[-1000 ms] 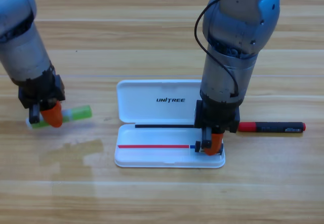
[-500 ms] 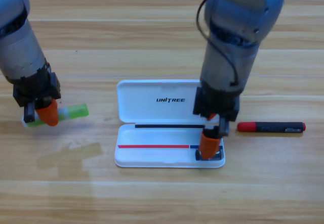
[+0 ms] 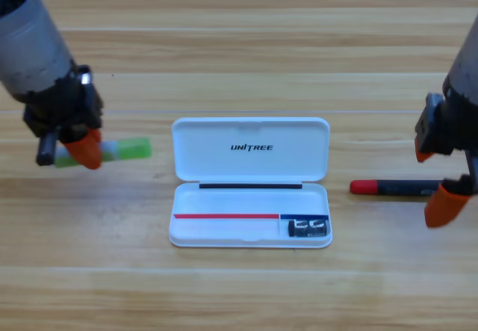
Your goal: Clean up eraser and pencils
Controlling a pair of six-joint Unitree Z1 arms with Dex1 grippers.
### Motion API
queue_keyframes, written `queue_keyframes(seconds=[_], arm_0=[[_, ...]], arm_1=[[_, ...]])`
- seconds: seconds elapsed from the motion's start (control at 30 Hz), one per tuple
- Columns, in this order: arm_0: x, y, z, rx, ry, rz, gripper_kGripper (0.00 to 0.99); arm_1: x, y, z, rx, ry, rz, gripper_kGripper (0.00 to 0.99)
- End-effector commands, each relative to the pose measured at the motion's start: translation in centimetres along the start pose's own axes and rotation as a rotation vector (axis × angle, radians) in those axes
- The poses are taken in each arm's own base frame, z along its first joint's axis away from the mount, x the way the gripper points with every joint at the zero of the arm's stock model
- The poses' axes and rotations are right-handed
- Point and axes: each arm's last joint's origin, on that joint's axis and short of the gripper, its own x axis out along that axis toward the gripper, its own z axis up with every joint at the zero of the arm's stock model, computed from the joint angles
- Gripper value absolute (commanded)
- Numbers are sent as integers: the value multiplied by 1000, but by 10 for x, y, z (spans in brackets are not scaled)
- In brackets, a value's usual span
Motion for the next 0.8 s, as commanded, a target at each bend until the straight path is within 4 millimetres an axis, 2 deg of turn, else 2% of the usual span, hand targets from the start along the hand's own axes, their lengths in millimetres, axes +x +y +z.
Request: queue_keyframes(seconds=[0.03,0.17,0.37,0.6,0.7,0.8], arm_0=[[30,-20,44,129,23,-109,0],[50,-22,63,157,23,-163,0],[76,-24,86,172,43,-197,0],[86,-28,103,178,44,-204,0],[89,-30,110,175,45,-211,0],[90,-33,119,176,47,-215,0]], arm_1=[[65,-69,-12,55,62,29,979],[89,-90,-3,27,85,26,940],[112,-107,6,-6,104,36,888],[132,-115,1,-21,136,65,778],[136,-111,-2,-39,150,89,477],[139,-106,-6,-50,156,116,60]])
